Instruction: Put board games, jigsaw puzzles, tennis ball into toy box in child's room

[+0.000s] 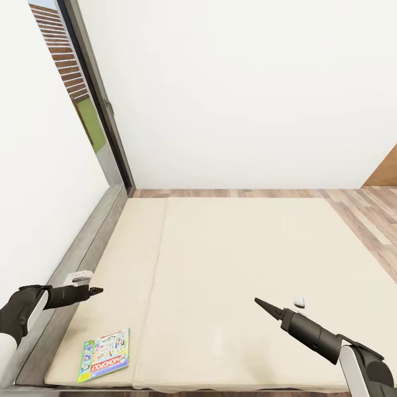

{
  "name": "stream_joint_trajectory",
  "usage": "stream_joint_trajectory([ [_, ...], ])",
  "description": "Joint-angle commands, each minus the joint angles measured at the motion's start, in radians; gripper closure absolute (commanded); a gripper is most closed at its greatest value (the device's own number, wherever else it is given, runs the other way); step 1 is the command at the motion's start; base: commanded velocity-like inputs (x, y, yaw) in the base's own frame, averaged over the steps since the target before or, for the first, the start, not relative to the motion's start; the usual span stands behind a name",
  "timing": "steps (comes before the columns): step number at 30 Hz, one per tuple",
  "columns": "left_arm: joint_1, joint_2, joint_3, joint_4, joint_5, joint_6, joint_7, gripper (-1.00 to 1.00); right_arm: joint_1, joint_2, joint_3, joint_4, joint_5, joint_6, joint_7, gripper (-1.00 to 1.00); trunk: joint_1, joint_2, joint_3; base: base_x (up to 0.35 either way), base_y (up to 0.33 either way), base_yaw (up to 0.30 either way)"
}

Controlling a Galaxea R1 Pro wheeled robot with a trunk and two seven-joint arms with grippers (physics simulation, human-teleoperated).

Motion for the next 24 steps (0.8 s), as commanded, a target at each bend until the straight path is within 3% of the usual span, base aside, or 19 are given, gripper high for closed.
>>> stream_joint_trajectory([
  [1,-0.001,0.000,0.003,-0.001,0.004,0.004,-0.002,-1.00,-0.001,0.000,-0.001,0.000,-0.002,0.005,0.002,-1.00,0.001,-0.002,-0.002,0.000,0.000,0.000],
  [7,-0.001,0.000,0.004,-0.001,0.005,-0.021,-0.002,-1.00,-0.001,0.000,-0.001,0.002,-0.003,0.004,0.002,-1.00,0.001,-0.002,-0.002,0.000,0.023,0.000],
  [24,-0.001,0.000,0.002,-0.001,0.006,-0.025,-0.002,-1.00,-0.001,0.000,-0.002,0.002,-0.007,0.005,0.002,-1.00,0.001,-0.002,-0.002,0.000,0.143,0.000],
])
